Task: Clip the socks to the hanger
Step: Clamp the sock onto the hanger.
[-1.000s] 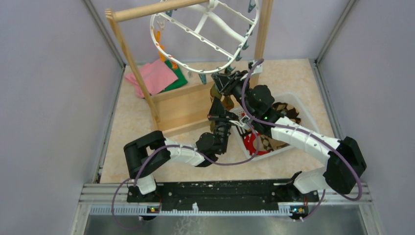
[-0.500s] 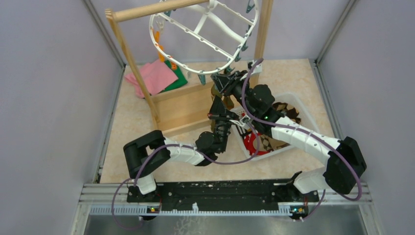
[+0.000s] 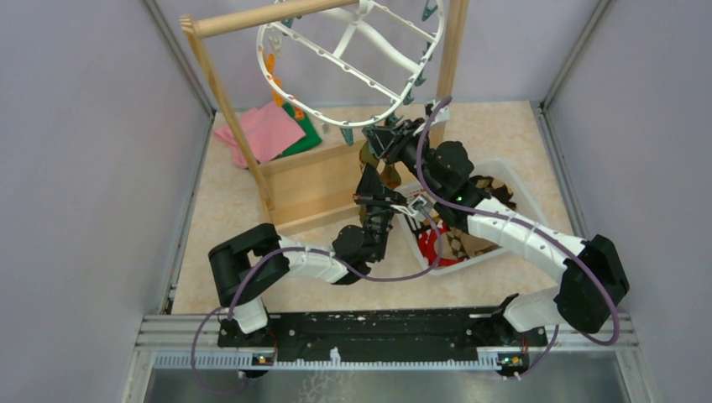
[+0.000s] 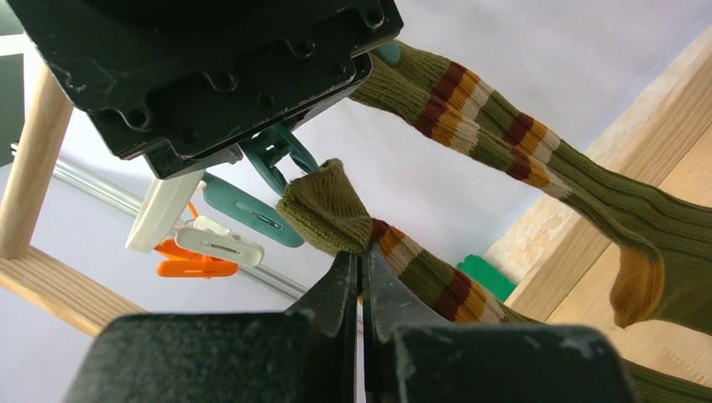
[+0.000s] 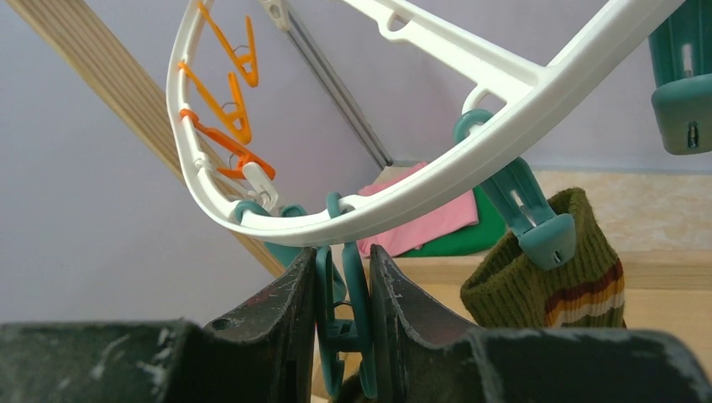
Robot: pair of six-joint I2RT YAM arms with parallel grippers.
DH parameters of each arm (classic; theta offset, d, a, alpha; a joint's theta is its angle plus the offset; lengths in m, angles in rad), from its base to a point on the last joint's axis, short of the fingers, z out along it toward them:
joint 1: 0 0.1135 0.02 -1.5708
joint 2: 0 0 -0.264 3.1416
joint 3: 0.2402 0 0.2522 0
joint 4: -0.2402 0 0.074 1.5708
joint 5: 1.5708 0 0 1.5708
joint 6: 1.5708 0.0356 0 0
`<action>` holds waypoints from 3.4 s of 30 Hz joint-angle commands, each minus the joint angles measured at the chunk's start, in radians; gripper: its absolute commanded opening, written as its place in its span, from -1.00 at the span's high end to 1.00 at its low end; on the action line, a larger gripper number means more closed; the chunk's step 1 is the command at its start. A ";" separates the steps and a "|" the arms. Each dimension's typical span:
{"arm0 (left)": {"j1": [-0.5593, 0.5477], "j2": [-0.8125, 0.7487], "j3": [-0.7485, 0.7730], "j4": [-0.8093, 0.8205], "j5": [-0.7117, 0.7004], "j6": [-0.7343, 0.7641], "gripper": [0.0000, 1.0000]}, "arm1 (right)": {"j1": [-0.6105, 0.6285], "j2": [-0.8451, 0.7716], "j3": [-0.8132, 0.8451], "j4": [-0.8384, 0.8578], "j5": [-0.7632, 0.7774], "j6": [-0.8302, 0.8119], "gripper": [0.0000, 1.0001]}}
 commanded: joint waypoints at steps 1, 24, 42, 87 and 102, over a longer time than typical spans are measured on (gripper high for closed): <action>0.004 -0.038 -0.002 0.295 0.011 -0.006 1.00 | -0.005 -0.004 0.032 -0.108 -0.036 0.019 1.00; 0.012 -0.006 0.045 0.295 0.001 0.075 1.00 | -0.010 0.014 0.106 -0.265 -0.063 0.044 1.00; 0.025 0.070 0.102 0.295 -0.030 0.109 1.00 | -0.011 0.033 0.153 -0.312 -0.072 0.062 1.00; 0.007 0.089 0.224 0.281 -0.089 0.140 1.00 | -0.005 0.057 0.184 -0.386 0.005 -0.027 1.00; 0.005 0.087 0.223 0.273 -0.100 0.123 0.70 | -0.006 0.056 0.192 -0.391 -0.033 -0.007 0.15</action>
